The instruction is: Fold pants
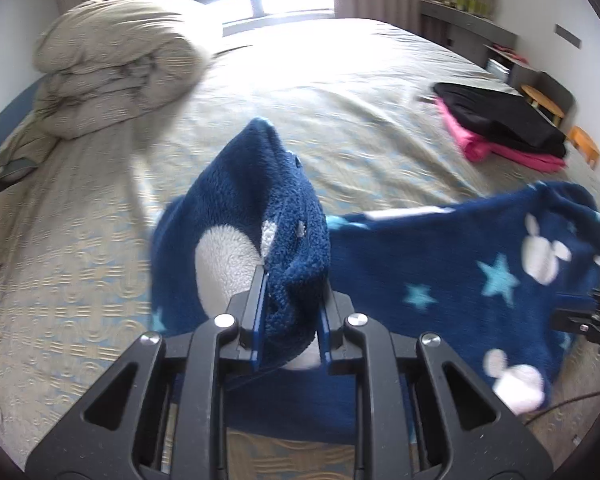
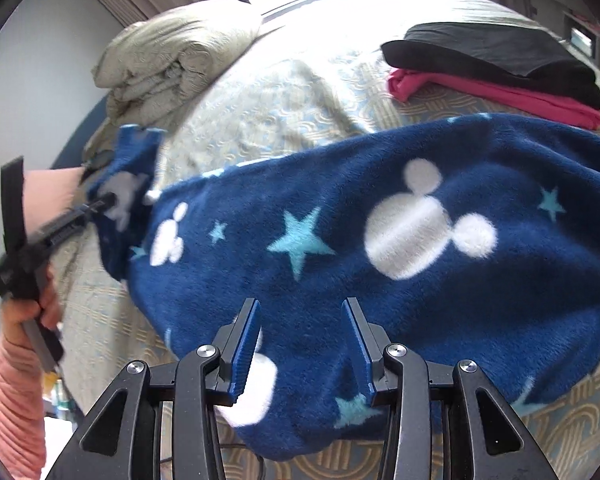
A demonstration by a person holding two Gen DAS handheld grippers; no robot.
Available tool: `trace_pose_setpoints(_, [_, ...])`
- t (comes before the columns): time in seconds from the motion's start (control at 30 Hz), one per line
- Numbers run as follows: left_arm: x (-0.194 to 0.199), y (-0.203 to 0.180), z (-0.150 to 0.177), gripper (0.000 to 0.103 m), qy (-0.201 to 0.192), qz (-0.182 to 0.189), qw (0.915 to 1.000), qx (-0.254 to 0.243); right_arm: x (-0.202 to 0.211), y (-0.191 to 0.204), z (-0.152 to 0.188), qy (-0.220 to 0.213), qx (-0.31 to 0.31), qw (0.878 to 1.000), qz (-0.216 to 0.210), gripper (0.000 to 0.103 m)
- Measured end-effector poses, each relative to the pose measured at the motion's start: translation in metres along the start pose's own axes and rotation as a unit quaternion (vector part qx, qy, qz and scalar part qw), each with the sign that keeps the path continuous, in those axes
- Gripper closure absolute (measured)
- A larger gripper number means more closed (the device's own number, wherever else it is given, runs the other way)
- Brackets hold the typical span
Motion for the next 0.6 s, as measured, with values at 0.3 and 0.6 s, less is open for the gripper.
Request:
trace_pose_setpoints(0.3, [-0.01,-0.045,0.018,0.08,0.021,0.039,0.999,-0.001,-0.029,0.022,-0.011,0.036,-0.023,0.995,-0.089,0.054])
trace_pose_setpoints(0.6, [0.011,-0.056,0.019,0.08,0.006,0.055,0.9984,-0.01,-0.052,0.039,-0.033,0.055,-0.045,0.99,-0.124,0.046])
Point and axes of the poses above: each gripper's, at about its wrist camera, not at the fingertips, and x roughly against the way its jaws point, y to its left, z to its underside, the point moved 8 cm from there along -x, roughly the way its jaws point
